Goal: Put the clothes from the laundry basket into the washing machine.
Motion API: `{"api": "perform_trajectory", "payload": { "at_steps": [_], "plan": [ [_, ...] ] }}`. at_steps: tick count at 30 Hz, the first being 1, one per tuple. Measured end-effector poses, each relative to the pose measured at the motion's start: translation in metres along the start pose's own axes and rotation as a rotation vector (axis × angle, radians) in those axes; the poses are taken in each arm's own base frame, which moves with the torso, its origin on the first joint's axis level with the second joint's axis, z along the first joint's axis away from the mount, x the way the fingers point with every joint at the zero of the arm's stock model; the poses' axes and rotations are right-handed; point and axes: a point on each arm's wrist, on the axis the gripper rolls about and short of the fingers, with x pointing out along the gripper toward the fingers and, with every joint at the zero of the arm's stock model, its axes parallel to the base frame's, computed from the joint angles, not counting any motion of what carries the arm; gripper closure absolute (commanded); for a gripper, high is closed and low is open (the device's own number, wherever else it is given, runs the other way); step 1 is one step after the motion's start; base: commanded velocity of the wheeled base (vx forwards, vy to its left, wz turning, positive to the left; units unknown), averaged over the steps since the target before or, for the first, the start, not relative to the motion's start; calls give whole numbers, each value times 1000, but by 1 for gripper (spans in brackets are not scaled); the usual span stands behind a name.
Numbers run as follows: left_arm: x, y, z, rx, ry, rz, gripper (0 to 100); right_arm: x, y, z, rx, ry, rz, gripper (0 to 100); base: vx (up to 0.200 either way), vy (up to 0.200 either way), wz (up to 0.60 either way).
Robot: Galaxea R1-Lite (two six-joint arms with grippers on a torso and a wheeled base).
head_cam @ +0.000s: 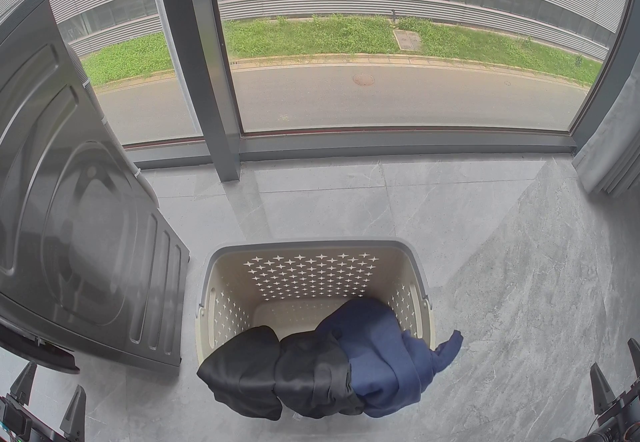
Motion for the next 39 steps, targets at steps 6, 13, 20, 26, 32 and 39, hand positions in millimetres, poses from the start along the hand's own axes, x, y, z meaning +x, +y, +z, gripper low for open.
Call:
{"api": "perform_trajectory", "payload": {
  "at_steps": [6, 13, 20, 26, 32, 39],
  "plan": [
    [0, 0, 0, 1, 0, 0, 0, 0, 0, 0, 0, 0, 0, 0, 0, 33, 0],
    [0, 0, 0, 1, 0, 0, 0, 0, 0, 0, 0, 0, 1, 0, 0, 200, 0],
    [0, 0, 0, 1, 0, 0, 0, 0, 0, 0, 0, 0, 0, 0, 0, 200, 0],
    [0, 0, 0, 1, 0, 0, 0, 0, 0, 0, 0, 0, 0, 0, 0, 200, 0],
    [0, 0, 0, 2, 0, 0, 0, 0, 0, 0, 0, -1, 0, 0, 0, 200, 0],
    [0, 0, 0, 1, 0, 0, 0, 0, 0, 0, 0, 0, 1, 0, 0, 171, 0]
  ]
}}
